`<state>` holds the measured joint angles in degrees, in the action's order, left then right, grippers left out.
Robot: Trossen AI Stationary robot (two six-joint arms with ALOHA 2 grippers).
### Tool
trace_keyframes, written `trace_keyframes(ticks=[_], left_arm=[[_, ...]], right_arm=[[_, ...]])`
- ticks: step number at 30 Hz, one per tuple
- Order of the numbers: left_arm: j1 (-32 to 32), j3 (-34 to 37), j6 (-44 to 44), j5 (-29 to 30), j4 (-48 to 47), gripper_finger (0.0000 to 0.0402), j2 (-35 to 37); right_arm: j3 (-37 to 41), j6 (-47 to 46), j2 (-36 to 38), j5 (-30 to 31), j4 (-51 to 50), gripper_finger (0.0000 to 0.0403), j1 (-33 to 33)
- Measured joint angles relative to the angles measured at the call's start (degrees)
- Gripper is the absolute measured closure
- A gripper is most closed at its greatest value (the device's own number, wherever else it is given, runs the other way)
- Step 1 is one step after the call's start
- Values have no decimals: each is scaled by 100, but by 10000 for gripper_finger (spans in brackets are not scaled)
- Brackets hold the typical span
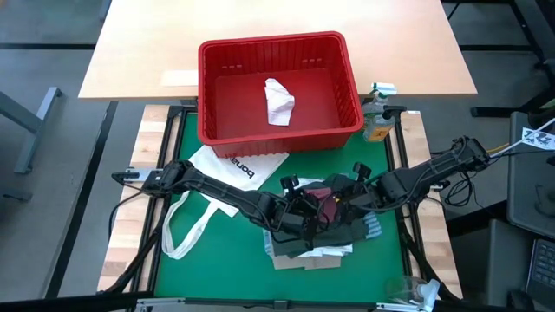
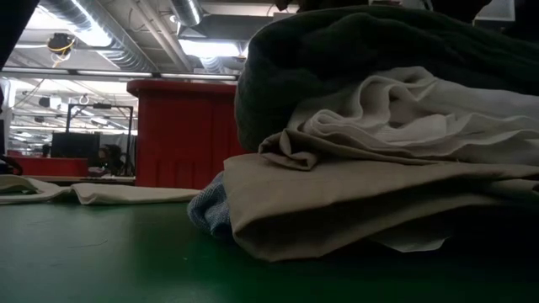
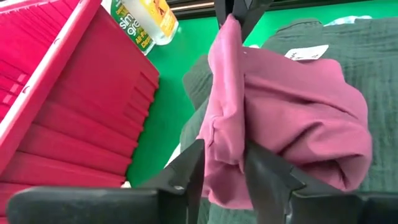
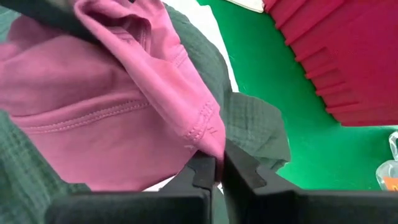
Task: Fold Laundry from Bin
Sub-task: Fold the pink underwear
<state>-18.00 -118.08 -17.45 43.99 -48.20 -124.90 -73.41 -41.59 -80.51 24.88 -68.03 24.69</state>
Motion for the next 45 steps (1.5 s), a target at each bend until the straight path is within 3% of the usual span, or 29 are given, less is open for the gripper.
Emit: trace_keyframes(ticks=[6, 10, 14, 24, 31, 35, 45], left_arm=[[-2, 0, 0, 46, 16, 280, 15], [-7, -10, 27, 44, -22, 283, 37], [-11, -168, 144, 25, -110, 292, 114], [-10, -980, 128, -35, -839, 307, 131], [-30, -1056, 111, -837, -719, 318, 130], [30, -1056, 132, -952, -733, 329, 98], [331, -100, 8, -958, -539, 361, 90]], right_arm=[[0, 1, 0, 1, 4, 337, 0], [0, -2, 0, 0, 4, 286, 1], [0, -2, 53, -273, 1, 260, 0], [0, -4, 190, -497, -228, 258, 4], [0, -2, 190, -607, -201, 258, 9], [0, -3, 192, -532, -185, 258, 9], [0, -9, 44, 453, -97, 258, 2]])
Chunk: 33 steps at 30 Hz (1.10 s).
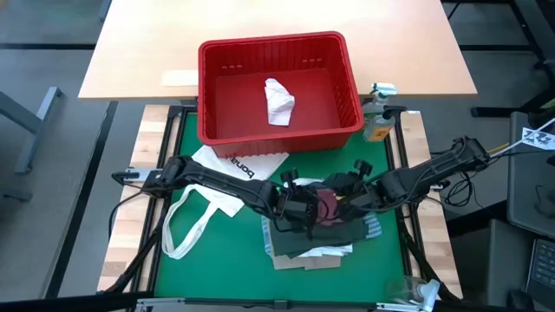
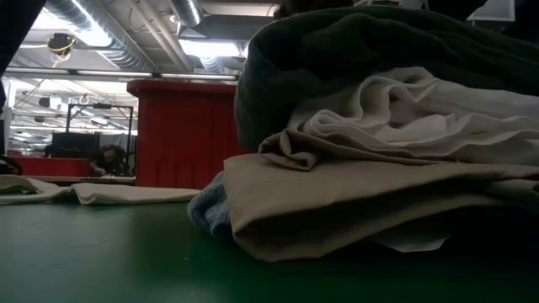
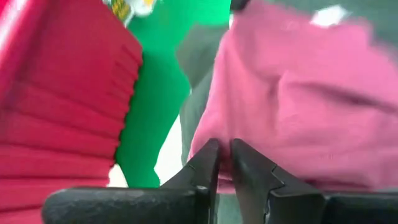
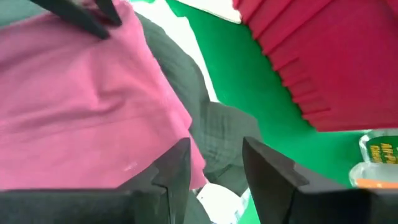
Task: Fold Laundry from Bin
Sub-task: Fold the pink underwear
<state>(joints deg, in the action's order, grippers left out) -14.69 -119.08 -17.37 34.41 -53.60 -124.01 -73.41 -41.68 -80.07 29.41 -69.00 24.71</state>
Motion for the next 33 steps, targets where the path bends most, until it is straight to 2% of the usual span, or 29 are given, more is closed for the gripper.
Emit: trace_keyframes(ticks=[11, 18, 25, 33], left_arm=[[56, 713, -50, 11, 24, 387, -13], [1, 900, -32, -30, 35, 395, -12], [-75, 512, 181, -4, -89, 399, 112], [-286, -64, 442, -117, -158, 397, 225]], right_arm=[[0, 4, -987, 284, -6, 258, 7], [-1, 15, -1083, 359, -34, 258, 4], [-510, 8, -811, 281, -708, 258, 4], [-1245, 7, -638, -415, -626, 258, 197]])
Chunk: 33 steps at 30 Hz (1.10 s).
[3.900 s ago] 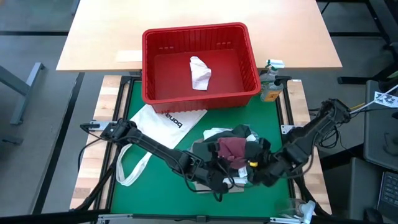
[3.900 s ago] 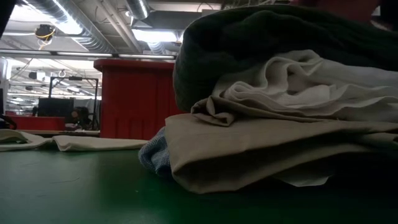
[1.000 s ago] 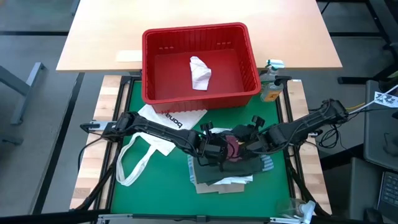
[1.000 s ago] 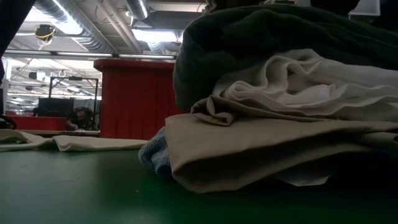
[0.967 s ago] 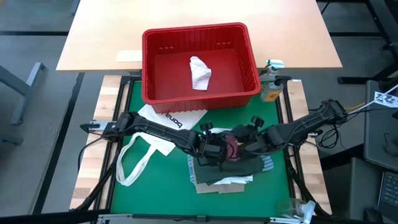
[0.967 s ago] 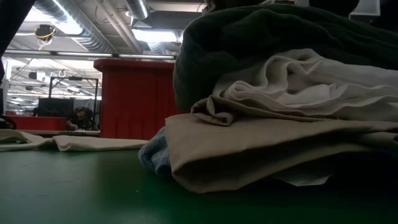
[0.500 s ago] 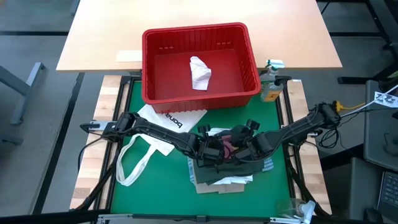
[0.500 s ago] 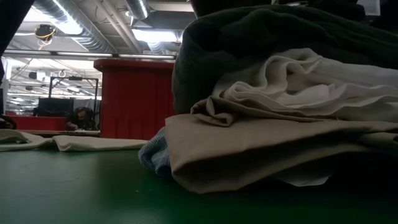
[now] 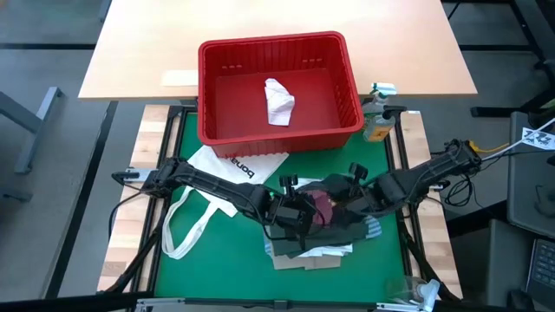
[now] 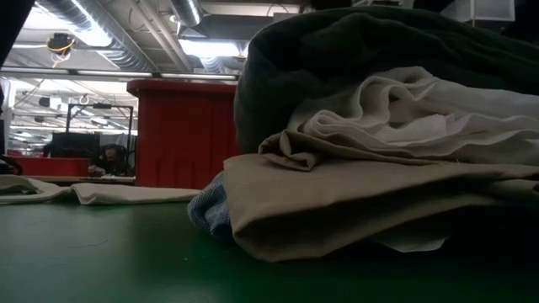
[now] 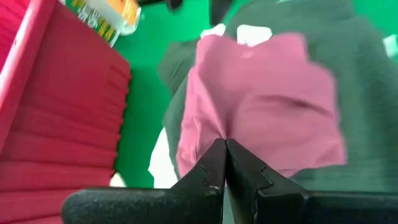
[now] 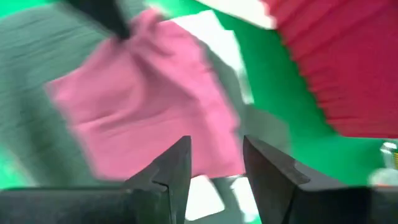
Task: Fold Laundry from Bin
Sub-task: Fold the pink underwear
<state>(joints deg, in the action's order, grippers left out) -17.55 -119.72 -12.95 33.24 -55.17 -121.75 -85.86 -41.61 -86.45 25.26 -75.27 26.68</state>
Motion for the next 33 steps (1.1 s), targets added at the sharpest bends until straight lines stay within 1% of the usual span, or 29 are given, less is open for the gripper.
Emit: trace_keyframes(ticks=[5, 8, 11, 16, 18, 24, 28, 33], left_arm=[[-164, -46, 20, -175, 6, 399, 13], [-239, -46, 20, -160, -11, 400, 9], [-234, -46, 20, -11, -19, 396, 9], [-117, -46, 17, 532, -31, 389, 9], [-36, -44, 17, 648, -44, 384, 9], [175, -40, -46, 616, -244, 355, 9], [220, -40, -188, 606, -60, 332, 9], [155, -40, 131, 324, 106, 322, 9]], right_arm=[[94, -11, 0, -16, 315, 258, 544], [246, -92, 0, 286, 540, 258, 783], [365, -303, -2, 499, 535, 258, 908], [517, -446, -2, 518, 524, 258, 894], [542, -461, -2, 518, 521, 258, 894], [662, -463, -2, 520, 517, 258, 892], [794, -458, -2, 524, 492, 258, 894], [983, -447, -2, 673, 585, 258, 894]])
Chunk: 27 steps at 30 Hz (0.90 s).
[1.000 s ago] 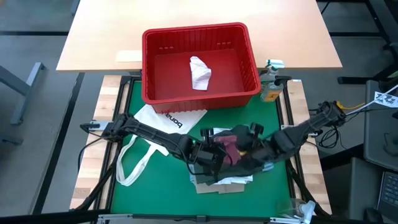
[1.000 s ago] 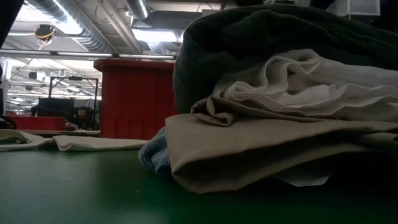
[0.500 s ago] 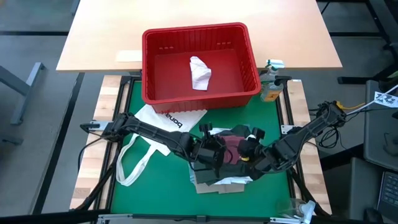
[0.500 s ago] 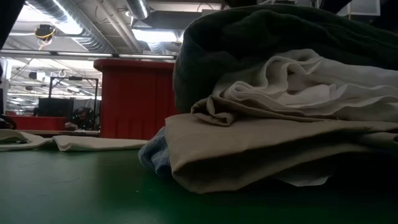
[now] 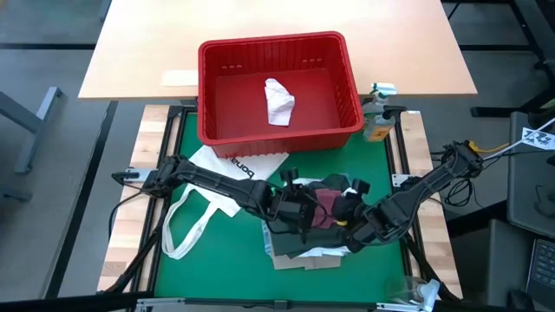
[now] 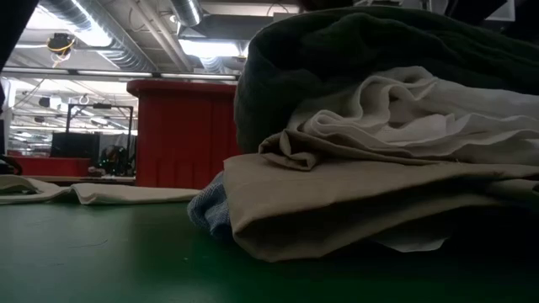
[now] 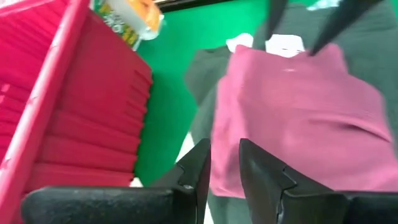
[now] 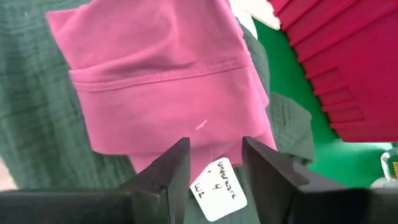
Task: Fold Laundry from Bin
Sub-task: Fold the pink underwear
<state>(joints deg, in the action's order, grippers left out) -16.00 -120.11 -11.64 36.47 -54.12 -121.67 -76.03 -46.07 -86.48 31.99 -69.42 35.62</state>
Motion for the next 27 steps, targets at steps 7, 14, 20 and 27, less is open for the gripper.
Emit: trace_keyframes(ticks=[7, 14, 20, 27], left_arm=[[-161, 0, 7, -157, -29, 321, 0], [-86, 229, -14, -432, -55, 321, -90], [93, 638, -134, -464, 134, 321, -91], [181, 706, -95, -457, 96, 321, -86]], right_arm=[[348, 8, 0, -2, 410, 258, 4], [822, 10, 0, 14, 715, 258, 0], [1180, -3, 0, -9, 1091, 258, 0], [1079, 84, 4, -74, 936, 258, -1]])
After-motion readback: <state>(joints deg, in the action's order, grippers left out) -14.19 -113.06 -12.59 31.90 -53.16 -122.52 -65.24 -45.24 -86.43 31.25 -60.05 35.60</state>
